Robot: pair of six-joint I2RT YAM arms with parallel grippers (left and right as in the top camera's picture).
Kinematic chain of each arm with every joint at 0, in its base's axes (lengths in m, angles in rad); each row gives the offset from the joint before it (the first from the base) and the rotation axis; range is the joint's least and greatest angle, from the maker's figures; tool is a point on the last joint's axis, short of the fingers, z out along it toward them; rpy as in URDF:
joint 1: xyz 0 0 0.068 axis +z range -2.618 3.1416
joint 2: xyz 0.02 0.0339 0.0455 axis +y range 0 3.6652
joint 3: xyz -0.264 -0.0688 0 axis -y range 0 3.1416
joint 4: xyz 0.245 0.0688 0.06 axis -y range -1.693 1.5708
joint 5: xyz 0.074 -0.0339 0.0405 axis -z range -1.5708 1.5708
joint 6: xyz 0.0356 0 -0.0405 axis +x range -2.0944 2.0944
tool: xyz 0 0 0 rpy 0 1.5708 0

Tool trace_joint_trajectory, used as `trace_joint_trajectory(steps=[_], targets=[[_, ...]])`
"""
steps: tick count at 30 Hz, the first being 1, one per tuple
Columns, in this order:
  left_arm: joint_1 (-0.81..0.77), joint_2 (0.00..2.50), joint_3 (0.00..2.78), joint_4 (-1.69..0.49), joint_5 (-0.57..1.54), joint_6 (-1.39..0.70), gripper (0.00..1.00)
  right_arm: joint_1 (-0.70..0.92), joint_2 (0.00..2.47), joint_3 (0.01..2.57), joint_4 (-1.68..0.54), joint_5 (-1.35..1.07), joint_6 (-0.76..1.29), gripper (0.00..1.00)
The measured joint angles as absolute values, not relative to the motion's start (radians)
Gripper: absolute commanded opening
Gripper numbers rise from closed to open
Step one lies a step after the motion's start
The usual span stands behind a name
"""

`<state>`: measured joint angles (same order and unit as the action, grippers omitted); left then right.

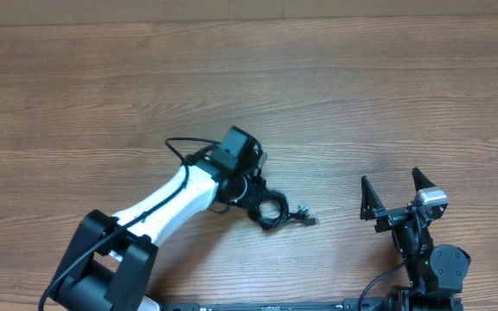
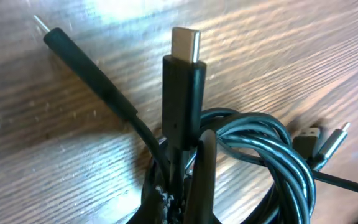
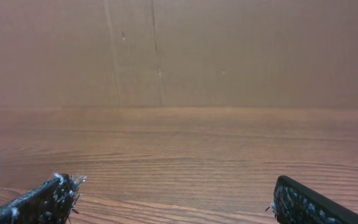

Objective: Untangle cables
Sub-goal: 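Lift the cable bundle with the left gripper toward the right gripper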

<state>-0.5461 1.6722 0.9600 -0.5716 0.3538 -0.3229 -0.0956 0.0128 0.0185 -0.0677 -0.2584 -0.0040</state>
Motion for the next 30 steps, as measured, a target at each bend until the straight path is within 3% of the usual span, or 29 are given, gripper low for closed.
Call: trace_joint_trajectory(steps=[10,23,30], targets=[[-0.415,1.672,0.98,-0.569,0.625,-0.324,0.04,-0.096,0.013,0.019,-0.068,-0.258,-0.004,1.0],[-0.384,1.672,0.982,-0.488,0.918,-0.323,0.04,-0.096,0.013,0.019,-0.004,-0.336,0.082,1.0],[-0.384,1.672,0.984,-0.423,1.025,-0.343,0.04,-0.096,0.013,0.098,-0.23,-0.408,0.178,1.0]])
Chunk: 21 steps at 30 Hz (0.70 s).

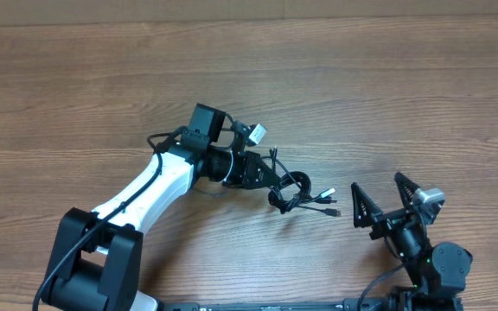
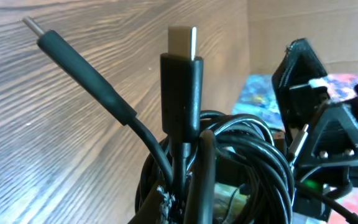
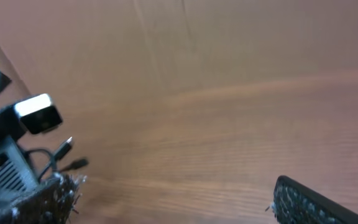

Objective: Untangle cables
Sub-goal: 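Lift the cable bundle with the left gripper toward the right gripper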

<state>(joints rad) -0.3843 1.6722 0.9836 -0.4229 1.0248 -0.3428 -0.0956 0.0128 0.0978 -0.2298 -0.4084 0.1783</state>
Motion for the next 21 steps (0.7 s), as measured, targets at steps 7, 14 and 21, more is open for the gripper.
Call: trace_joint_trajectory(steps=[7,14,21], targets=[[-0.384,1.672,0.985,-0.301,1.03,-0.544,0.04,-0.096,0.017,0.349,-0.409,-0.402,0.191,1.0],[-0.389,1.672,0.986,-0.093,1.021,-0.89,0.04,-0.096,0.15,0.532,-0.511,-0.402,0.192,1.0],[-0.445,1.673,0.989,0.058,0.994,-1.189,0.04,-0.096,0.446,0.719,-0.664,-0.401,0.199,1.0]])
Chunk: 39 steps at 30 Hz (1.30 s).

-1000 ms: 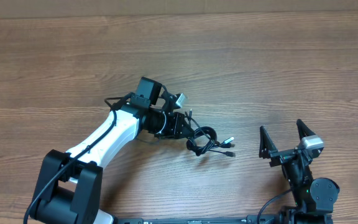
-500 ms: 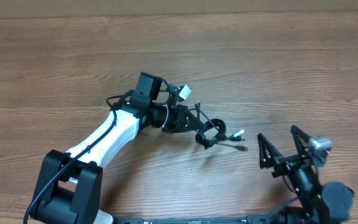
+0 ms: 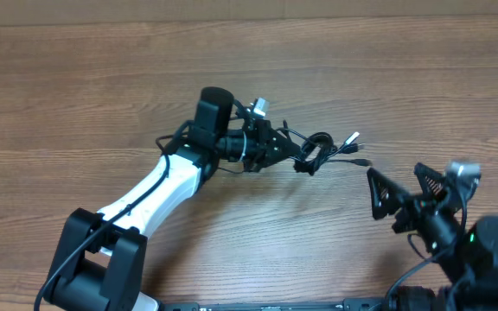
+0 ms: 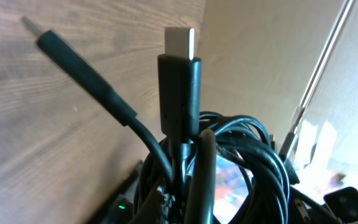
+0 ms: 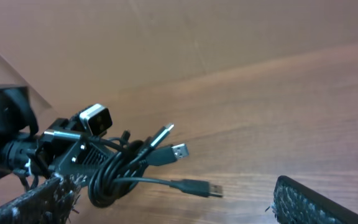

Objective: Untangle cables

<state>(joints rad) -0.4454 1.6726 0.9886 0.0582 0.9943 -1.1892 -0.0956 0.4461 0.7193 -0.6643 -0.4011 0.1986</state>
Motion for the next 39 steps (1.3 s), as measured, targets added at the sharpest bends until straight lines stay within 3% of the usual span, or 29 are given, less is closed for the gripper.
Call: trace_joint_trajectory(steps=[13,24,30,36,39], targets=[[-0.471,1.674,0.989,0.158,0.994,-1.542,0.04,-0.096,0.675,0.823,-0.701,-0.635,0.199,1.0],[-0.516,1.674,0.989,0.26,1.026,-1.684,0.04,-0.096,0.74,0.823,-0.723,-0.902,0.017,1.0],[-0.516,1.674,0.989,0.338,1.05,-1.738,0.04,-0.096,0.74,0.823,-0.752,-0.992,-0.095,0.86],[-0.527,1.674,0.989,0.405,1.07,-1.781,0.04,-0.096,0.74,0.823,-0.75,-1.021,-0.141,0.83],[-0.543,1.674,0.989,0.409,1.075,-1.783,0.04,-0.096,0.74,0.823,-0.746,-1.02,-0.15,0.77]])
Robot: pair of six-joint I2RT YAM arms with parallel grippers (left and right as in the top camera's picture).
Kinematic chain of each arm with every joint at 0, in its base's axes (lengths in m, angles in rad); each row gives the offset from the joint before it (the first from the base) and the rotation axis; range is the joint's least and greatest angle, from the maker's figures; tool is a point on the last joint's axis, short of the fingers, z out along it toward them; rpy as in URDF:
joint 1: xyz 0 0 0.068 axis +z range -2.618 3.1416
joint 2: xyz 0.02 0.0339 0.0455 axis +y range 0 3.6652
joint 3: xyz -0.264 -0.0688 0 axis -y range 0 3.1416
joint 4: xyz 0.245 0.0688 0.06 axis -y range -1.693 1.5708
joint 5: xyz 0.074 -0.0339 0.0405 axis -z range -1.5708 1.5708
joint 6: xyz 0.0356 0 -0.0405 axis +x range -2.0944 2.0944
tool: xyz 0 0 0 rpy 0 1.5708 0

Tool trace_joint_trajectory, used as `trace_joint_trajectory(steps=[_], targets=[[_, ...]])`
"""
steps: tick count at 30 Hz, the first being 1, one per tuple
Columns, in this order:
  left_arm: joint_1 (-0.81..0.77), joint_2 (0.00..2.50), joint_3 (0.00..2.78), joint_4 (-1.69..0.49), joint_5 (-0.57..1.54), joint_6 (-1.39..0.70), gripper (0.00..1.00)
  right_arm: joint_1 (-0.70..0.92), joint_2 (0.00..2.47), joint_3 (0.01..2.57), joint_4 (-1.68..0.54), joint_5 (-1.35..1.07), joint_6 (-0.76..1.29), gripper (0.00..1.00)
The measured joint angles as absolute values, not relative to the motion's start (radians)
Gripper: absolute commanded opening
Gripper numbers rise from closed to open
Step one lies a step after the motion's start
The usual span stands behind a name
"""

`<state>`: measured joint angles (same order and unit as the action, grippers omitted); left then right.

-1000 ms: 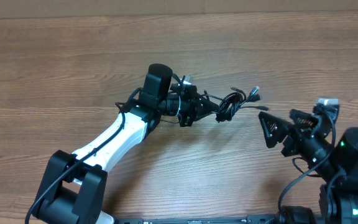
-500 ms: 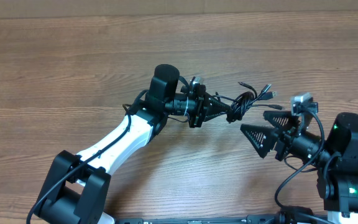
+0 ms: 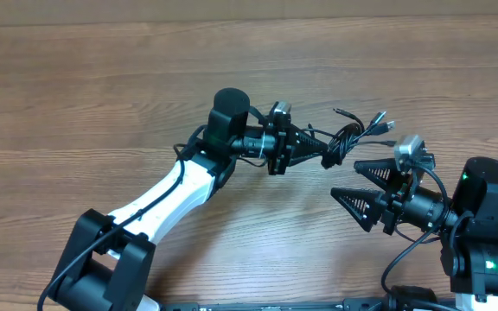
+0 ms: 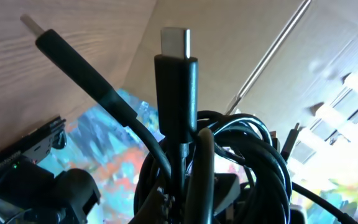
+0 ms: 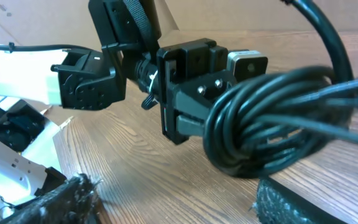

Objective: Untangle cables

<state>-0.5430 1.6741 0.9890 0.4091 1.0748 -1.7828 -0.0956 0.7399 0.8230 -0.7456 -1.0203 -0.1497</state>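
Note:
A coiled bundle of black cables (image 3: pixel 346 143) hangs in the air over the wooden table, plug ends (image 3: pixel 379 122) sticking out to the right. My left gripper (image 3: pixel 311 152) is shut on the bundle from the left. In the left wrist view the coil (image 4: pixel 247 155) fills the frame, one plug (image 4: pixel 176 81) standing upright. My right gripper (image 3: pixel 344 180) is open, pointing left, just below and right of the bundle. The right wrist view shows the coil (image 5: pixel 272 137) close above its open fingers (image 5: pixel 309 202), with the left gripper (image 5: pixel 188 93) behind.
The wooden table (image 3: pixel 102 86) lies under both arms. A cardboard wall (image 3: pixel 232 9) runs along its far edge. The left arm's white link (image 3: pixel 167 194) stretches across the middle front.
My left gripper has carried the bundle further right. My right arm has swung round to point left, and its open jaws now sit close under the coil.
My left gripper was shut on the bundle low at the table's front middle, with the right gripper open at the front right. Then the bundle hung higher and further back. By now it is raised to the right, the right gripper turned toward it.

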Motion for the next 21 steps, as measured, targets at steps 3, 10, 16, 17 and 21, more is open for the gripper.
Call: trace_joint_trajectory(steps=[3,10,16,17,21], targets=[[-0.565,1.674,0.989,0.415,1.086,-1.783,0.04,-0.096,0.74,0.823,-0.744,-1.004,-0.16,0.66],[-0.606,1.674,0.989,0.419,1.104,-1.79,0.04,-0.096,0.741,0.823,-0.745,-0.971,-0.187,0.34],[-0.609,1.674,0.989,0.419,1.108,-1.798,0.04,-0.096,0.741,0.823,-0.743,-0.959,-0.209,0.15],[-0.609,1.674,0.989,0.419,1.108,-1.801,0.04,-0.097,0.741,0.823,-0.742,-0.956,-0.211,0.12],[-0.609,1.674,0.989,0.419,1.108,-1.802,0.04,-0.097,0.741,0.823,-0.741,-0.957,-0.213,0.04]])
